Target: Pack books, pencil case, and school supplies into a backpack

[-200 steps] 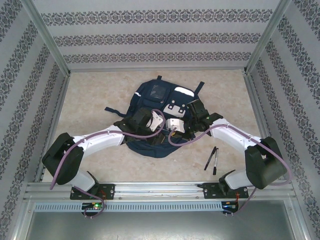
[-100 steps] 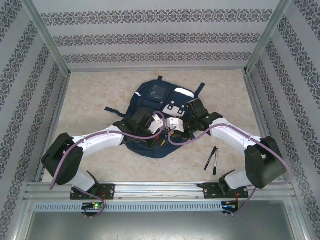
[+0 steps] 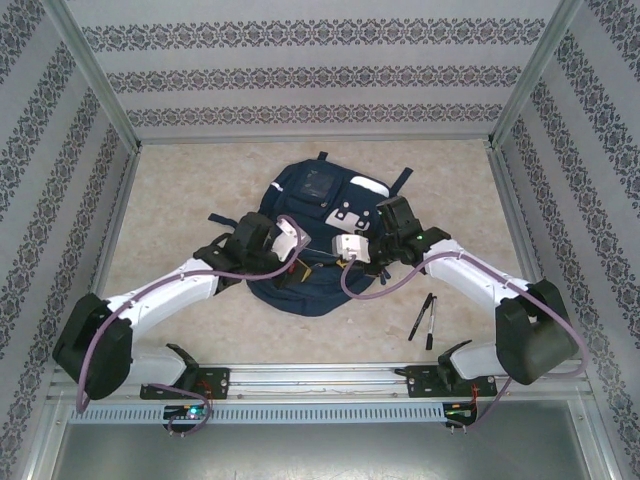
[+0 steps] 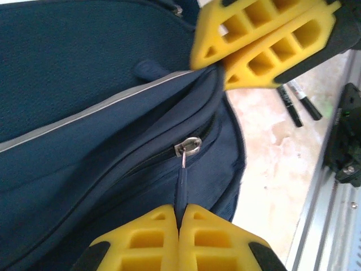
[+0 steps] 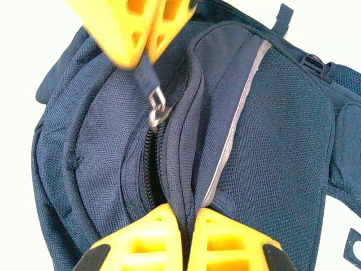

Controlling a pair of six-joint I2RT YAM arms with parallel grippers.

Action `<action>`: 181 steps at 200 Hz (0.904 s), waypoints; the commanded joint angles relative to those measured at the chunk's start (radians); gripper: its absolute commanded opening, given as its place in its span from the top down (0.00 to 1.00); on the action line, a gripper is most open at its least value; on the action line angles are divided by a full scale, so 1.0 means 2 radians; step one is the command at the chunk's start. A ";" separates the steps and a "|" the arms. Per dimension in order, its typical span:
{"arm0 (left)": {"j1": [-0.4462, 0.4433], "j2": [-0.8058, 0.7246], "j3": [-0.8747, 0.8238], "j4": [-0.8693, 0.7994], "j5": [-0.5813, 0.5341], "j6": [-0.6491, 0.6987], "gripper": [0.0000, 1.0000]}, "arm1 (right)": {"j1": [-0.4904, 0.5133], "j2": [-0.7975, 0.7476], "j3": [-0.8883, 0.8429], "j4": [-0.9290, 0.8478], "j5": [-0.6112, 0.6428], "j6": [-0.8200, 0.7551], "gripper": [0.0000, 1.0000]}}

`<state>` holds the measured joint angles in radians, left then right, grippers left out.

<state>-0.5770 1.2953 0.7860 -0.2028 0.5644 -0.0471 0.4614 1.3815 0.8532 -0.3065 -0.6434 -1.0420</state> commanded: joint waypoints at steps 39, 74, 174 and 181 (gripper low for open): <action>0.018 -0.032 -0.019 -0.067 -0.088 0.078 1.00 | -0.013 -0.020 -0.023 -0.011 0.032 -0.023 1.00; 0.043 -0.016 -0.022 -0.056 -0.245 0.063 1.00 | -0.018 -0.020 -0.031 -0.013 0.047 -0.039 1.00; -0.010 -0.019 -0.007 0.029 -0.051 -0.016 1.00 | 0.072 0.028 0.043 0.002 0.021 0.125 0.35; -0.013 -0.021 -0.007 0.033 -0.049 -0.020 1.00 | 0.074 0.036 0.049 0.005 0.034 0.130 0.36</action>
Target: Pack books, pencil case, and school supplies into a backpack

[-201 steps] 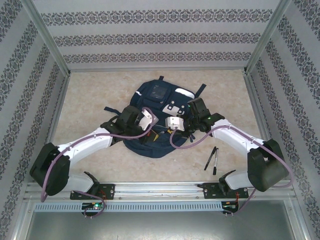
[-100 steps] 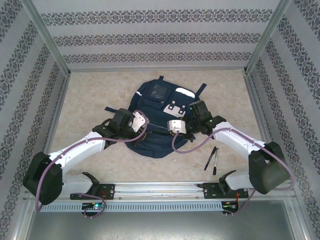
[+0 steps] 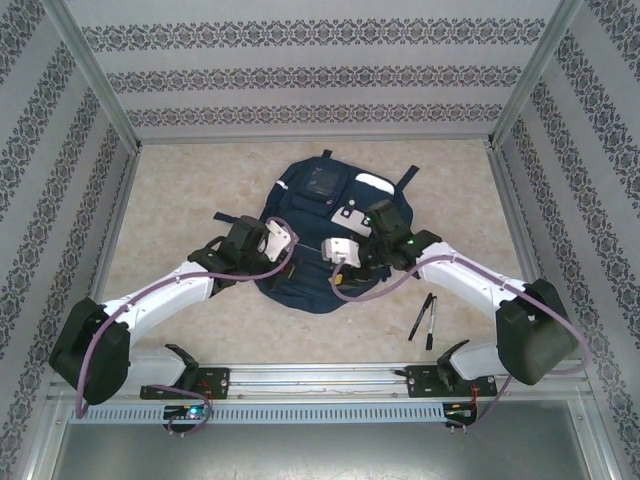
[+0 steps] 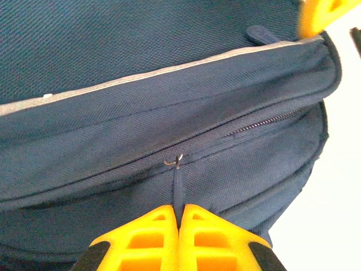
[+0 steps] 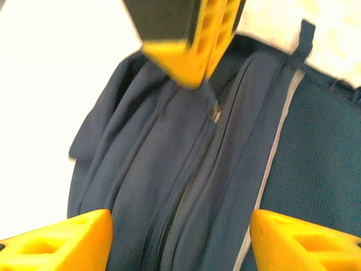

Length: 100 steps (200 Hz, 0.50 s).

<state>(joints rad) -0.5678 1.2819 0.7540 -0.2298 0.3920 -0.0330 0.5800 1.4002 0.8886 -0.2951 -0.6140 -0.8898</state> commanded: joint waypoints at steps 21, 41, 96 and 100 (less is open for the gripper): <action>-0.020 -0.024 -0.001 0.068 0.039 -0.043 1.00 | 0.015 0.055 0.040 0.004 0.043 0.060 0.39; -0.020 -0.039 -0.013 0.080 0.019 -0.049 1.00 | 0.016 0.073 0.042 -0.012 0.042 0.044 0.42; -0.018 -0.044 -0.015 0.050 -0.031 -0.024 1.00 | 0.017 0.074 0.023 -0.034 0.073 -0.011 0.88; -0.017 -0.045 -0.016 0.045 -0.045 -0.021 1.00 | 0.017 0.071 0.021 -0.035 0.076 -0.019 0.92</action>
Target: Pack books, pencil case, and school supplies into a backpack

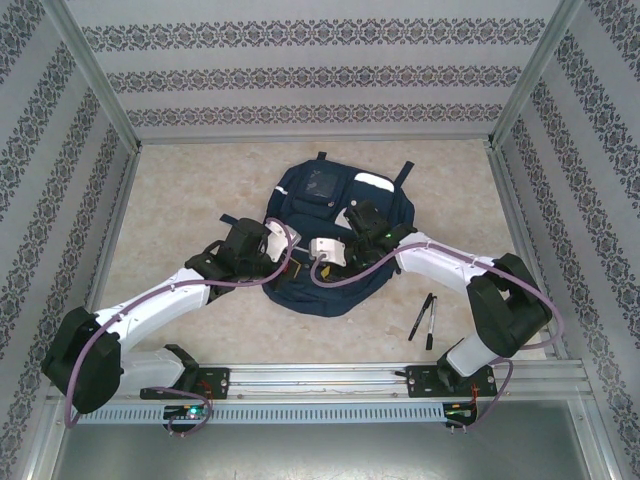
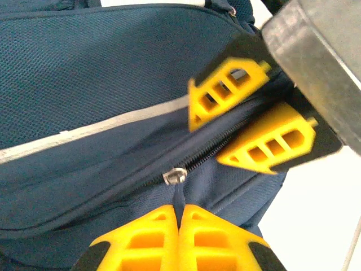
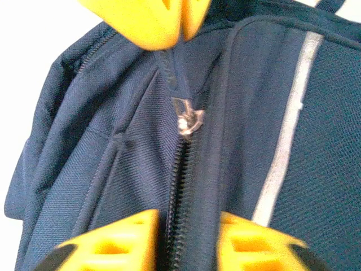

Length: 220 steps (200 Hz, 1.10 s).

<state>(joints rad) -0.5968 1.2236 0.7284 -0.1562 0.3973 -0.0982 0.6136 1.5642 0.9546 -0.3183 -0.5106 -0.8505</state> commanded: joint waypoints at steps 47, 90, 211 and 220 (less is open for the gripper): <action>0.052 -0.003 -0.013 -0.021 -0.147 0.071 1.00 | -0.029 -0.055 -0.039 -0.057 0.010 -0.095 1.00; 0.078 0.005 -0.012 -0.022 -0.136 0.110 1.00 | -0.057 -0.097 -0.068 -0.044 0.014 -0.106 0.81; 0.008 -0.038 0.006 0.012 -0.038 -0.007 1.00 | 0.029 0.008 -0.001 0.042 0.071 0.025 0.58; 0.008 -0.047 0.001 0.009 -0.059 0.001 1.00 | 0.030 0.006 -0.007 0.036 0.078 0.003 0.69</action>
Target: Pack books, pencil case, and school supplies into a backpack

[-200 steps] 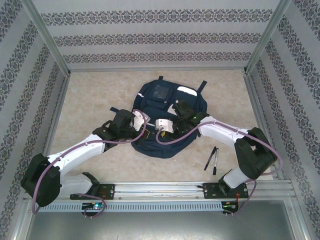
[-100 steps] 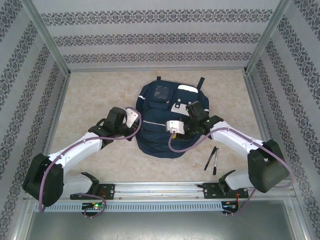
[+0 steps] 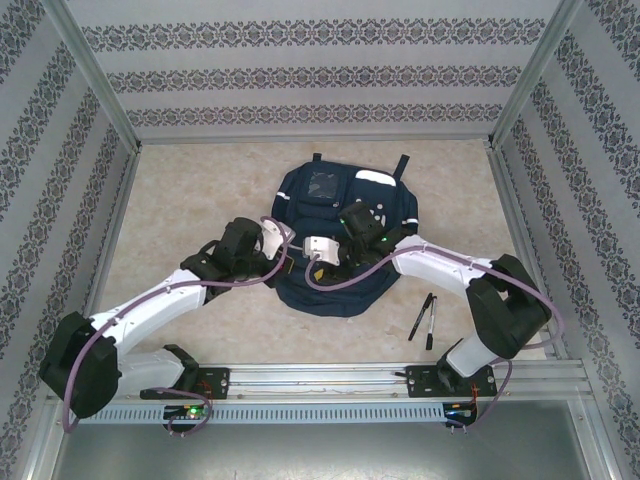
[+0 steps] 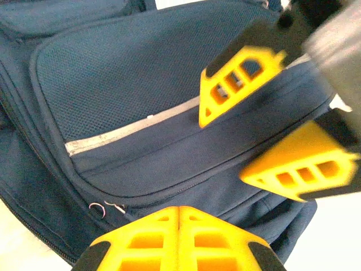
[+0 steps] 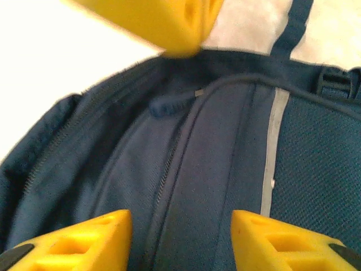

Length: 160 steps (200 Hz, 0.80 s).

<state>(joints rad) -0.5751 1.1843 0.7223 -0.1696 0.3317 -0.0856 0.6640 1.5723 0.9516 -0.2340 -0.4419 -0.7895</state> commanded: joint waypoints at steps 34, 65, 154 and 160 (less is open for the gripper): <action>0.010 -0.038 -0.005 -0.015 -0.049 0.044 1.00 | 0.004 -0.022 -0.028 -0.028 0.064 -0.088 1.00; 0.025 0.002 0.001 -0.016 -0.031 0.014 0.55 | -0.009 -0.070 -0.044 0.007 0.028 -0.079 1.00; 0.027 0.076 0.020 0.029 0.063 0.042 0.40 | -0.057 -0.109 -0.032 0.014 -0.072 -0.053 1.00; 0.027 0.085 0.024 0.029 0.062 0.047 0.40 | -0.058 -0.109 -0.032 0.012 -0.077 -0.054 1.00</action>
<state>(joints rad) -0.5282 1.3125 0.7280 -0.1532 0.4343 -0.0460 0.5640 1.3872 0.8700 -0.2127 -0.4976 -0.9127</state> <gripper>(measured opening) 0.601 0.043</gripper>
